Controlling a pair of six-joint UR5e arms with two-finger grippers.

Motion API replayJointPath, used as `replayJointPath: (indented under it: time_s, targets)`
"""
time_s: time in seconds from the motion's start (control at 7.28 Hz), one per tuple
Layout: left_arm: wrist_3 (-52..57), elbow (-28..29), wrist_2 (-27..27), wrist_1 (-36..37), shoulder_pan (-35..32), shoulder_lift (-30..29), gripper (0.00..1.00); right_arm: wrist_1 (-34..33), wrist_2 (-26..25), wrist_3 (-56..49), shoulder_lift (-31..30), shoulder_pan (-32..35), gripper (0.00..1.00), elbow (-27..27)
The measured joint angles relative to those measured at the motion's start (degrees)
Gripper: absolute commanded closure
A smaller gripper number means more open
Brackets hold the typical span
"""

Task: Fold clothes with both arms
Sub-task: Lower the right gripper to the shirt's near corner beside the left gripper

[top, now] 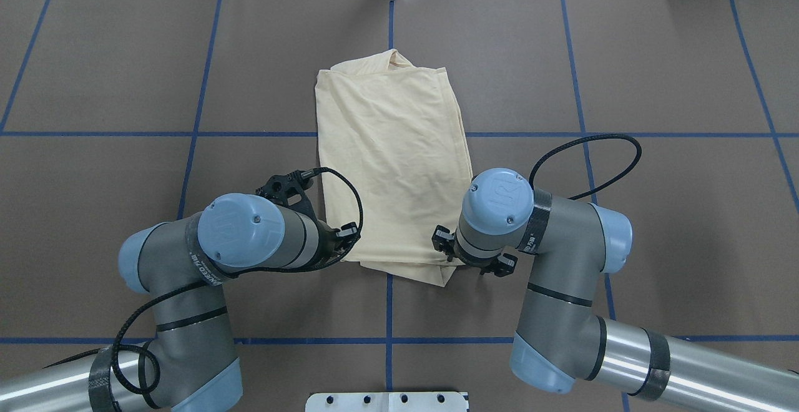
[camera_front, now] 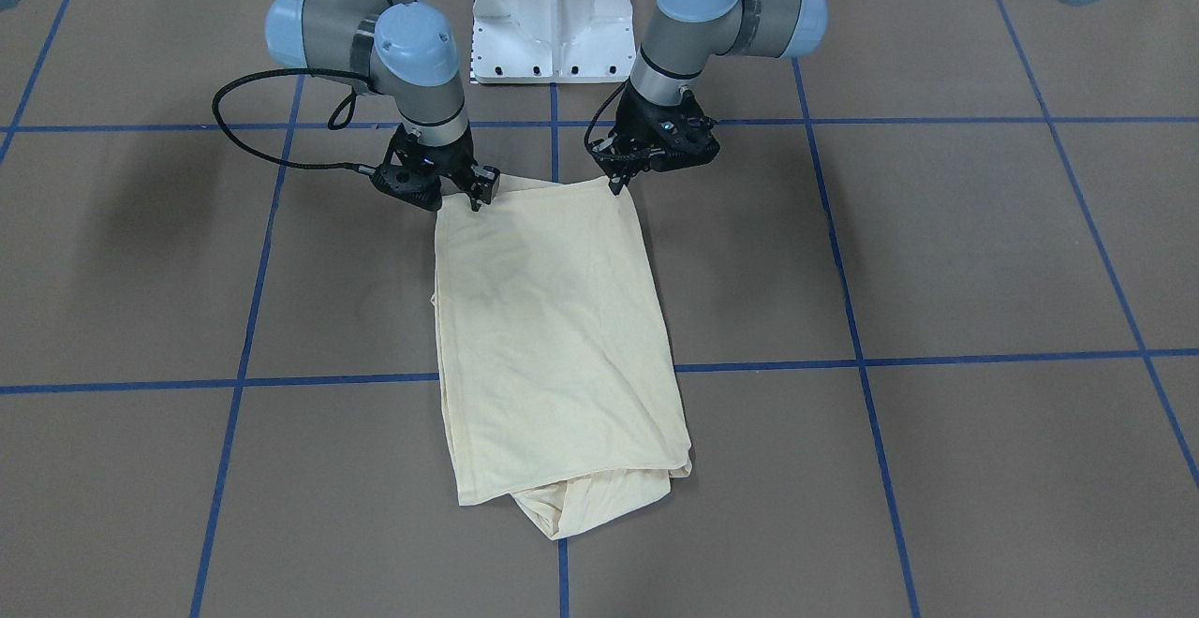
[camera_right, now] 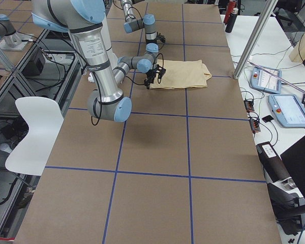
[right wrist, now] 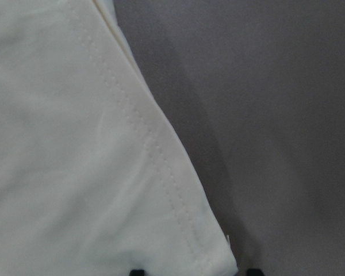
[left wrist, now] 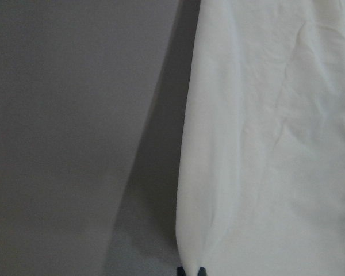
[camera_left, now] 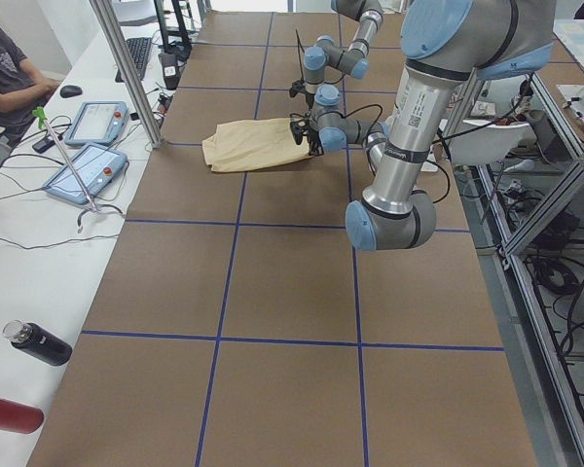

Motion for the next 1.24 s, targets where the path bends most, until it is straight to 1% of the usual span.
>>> replayJointPath:
  time_s: [0.27, 0.41, 1.24]
  targets:
    - [0.0, 0.0, 0.0, 0.0, 0.0, 0.0, 1.00, 0.0, 0.0, 0.3, 0.0, 0.2, 0.94, 0.0]
    - [0.0, 0.0, 0.0, 0.0, 0.0, 0.0, 1.00, 0.0, 0.0, 0.3, 0.0, 0.3, 1.00, -0.1]
    - [0.1, 0.1, 0.0, 0.0, 0.0, 0.0, 1.00, 0.0, 0.2, -0.1, 0.4, 1.1, 1.00, 0.1]
